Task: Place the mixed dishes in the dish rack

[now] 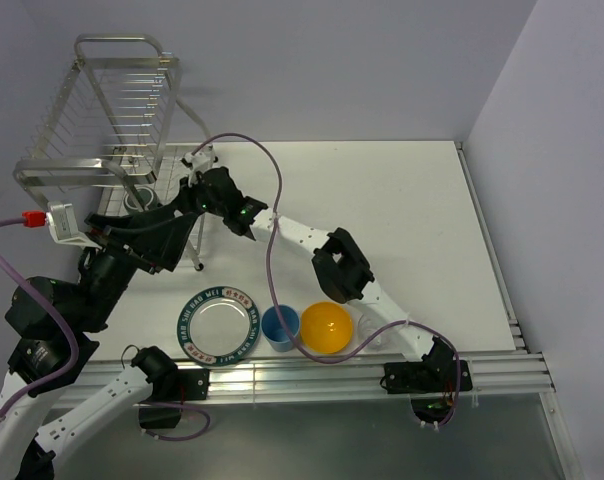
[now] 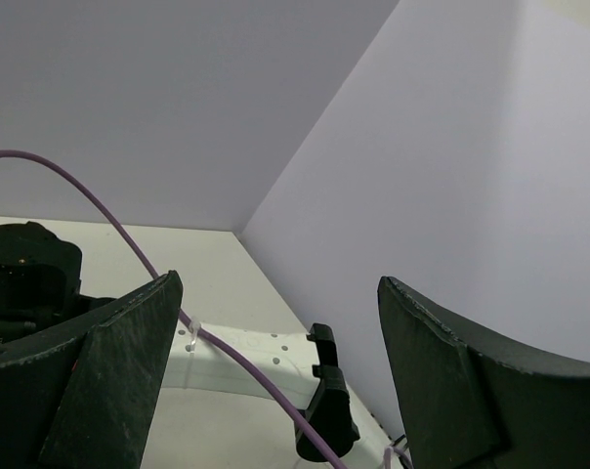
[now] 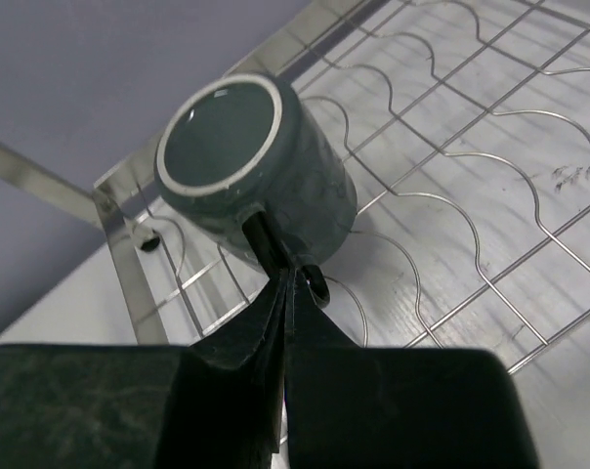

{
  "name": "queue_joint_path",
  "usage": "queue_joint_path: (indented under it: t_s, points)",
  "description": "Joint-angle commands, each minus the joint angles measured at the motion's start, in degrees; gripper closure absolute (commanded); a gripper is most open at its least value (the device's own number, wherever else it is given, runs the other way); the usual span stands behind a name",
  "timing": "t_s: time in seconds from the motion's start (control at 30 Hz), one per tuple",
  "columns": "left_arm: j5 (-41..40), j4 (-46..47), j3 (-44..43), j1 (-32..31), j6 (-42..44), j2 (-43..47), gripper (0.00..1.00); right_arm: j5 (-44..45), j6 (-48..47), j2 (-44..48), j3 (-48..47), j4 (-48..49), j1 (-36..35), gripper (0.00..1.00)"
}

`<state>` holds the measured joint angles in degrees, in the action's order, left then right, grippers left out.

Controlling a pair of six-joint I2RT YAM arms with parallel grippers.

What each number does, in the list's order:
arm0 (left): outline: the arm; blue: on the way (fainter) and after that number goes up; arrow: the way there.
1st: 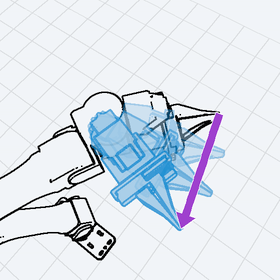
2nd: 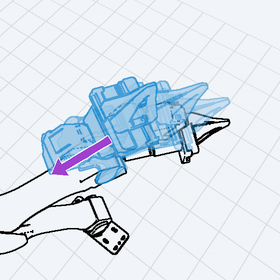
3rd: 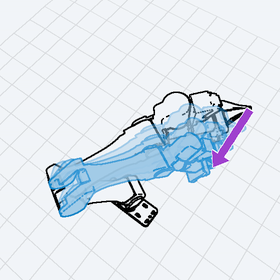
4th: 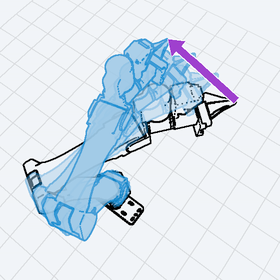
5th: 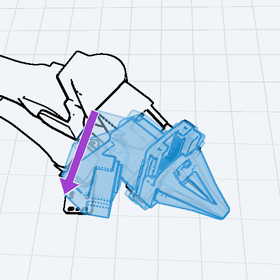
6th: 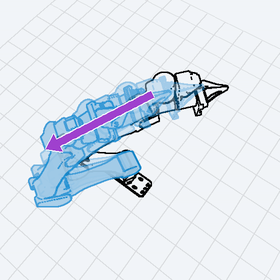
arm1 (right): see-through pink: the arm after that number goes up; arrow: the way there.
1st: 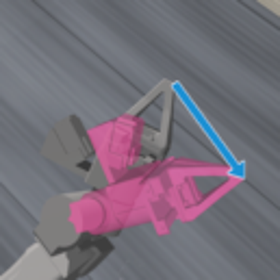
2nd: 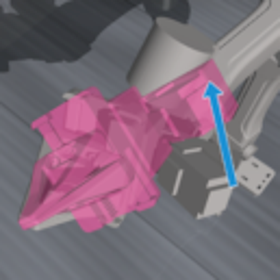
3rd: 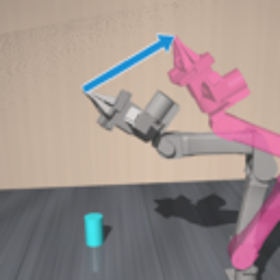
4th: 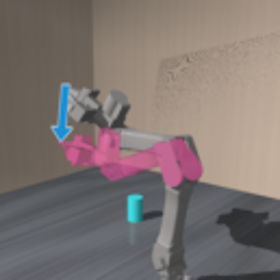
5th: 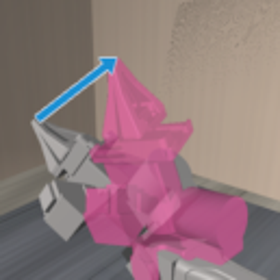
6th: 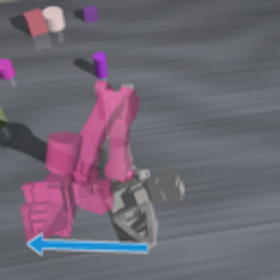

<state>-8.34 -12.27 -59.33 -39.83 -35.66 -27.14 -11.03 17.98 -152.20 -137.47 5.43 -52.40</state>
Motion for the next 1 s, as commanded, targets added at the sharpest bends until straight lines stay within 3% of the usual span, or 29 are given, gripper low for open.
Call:
queue_joint_path:
  t_s: [0.0, 0.4, 0.7, 0.97]
  points:
    - [0.25, 0.93, 0.27, -0.07, -0.46, 0.42, 0.12, 4.43, 7.67, 0.50, -2.10, 4.75, -0.16, 1.00]
    - [0.25, 0.58, -0.26, -0.07, -0.37, 0.33, 0.12, -1.10, 19.46, -8.81, -8.78, 10.56, 0.02, 1.00]
    - [1.39, 2.95, 0.97, -0.16, -1.52, -1.07, 0.12, -6.10, 16.92, -9.78, -9.22, 10.13, 0.02, 1.00]
    - [1.66, 3.05, 1.15, -0.16, -1.78, -4.32, 0.13, -5.23, 13.92, -2.41, -1.41, 11.88, 2.91, 1.00]
